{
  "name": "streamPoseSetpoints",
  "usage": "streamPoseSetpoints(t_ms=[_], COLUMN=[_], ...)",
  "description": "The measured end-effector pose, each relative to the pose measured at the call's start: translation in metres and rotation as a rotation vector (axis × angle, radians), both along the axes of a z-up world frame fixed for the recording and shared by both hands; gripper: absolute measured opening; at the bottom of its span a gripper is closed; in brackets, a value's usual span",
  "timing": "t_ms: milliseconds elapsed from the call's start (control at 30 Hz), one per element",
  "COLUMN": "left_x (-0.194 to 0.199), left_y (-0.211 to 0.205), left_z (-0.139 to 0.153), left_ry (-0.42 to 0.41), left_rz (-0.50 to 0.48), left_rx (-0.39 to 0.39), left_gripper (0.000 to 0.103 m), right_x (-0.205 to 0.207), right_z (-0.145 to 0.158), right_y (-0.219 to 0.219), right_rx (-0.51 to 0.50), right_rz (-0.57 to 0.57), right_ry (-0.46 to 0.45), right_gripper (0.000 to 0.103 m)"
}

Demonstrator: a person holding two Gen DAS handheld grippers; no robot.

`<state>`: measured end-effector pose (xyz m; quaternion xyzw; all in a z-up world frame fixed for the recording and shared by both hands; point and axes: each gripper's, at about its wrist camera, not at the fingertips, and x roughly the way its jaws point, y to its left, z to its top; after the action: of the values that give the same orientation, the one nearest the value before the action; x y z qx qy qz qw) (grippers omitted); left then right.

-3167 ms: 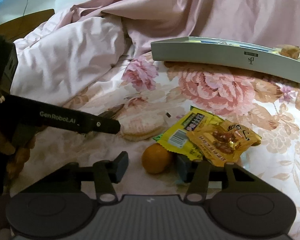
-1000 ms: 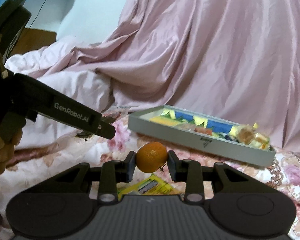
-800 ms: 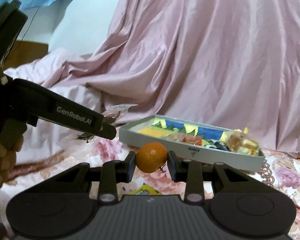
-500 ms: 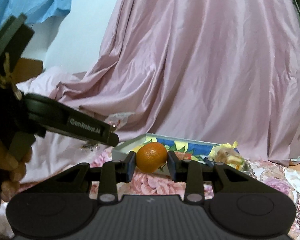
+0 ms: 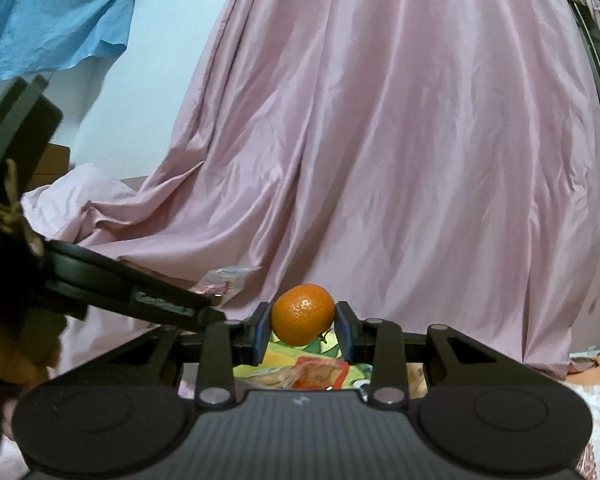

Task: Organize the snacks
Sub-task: 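Lift the jerky pouch and mandarin and carry both over the grey tray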

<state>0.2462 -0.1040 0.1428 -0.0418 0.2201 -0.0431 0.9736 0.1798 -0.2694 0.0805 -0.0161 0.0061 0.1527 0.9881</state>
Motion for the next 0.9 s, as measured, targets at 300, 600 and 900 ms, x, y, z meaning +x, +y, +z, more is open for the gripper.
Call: streamPoseSetpoints(t_ms=[300, 600, 900], left_x=[0.069, 0.120, 0.139], left_y=[0.001, -0.010, -0.020], left_z=[-0.022, -0.049, -0.068], left_ry=[0.077, 0.096, 0.120], left_rz=[0.070, 0.093, 0.071], left_rx=[-0.068, -0.016, 0.011], left_gripper=[0.049, 0.049, 0.049], right_x=[0.049, 0.092, 0.116], right_z=[-0.025, -0.055, -0.074], right_y=[-0.016, -0.024, -0.030], right_rx=[0.023, 0.097, 0.133], right_rz=[-0.024, -0.032, -0.037], right_ry=[0.006, 0.094, 0.186], right_gripper=[0.038, 0.038, 0.038])
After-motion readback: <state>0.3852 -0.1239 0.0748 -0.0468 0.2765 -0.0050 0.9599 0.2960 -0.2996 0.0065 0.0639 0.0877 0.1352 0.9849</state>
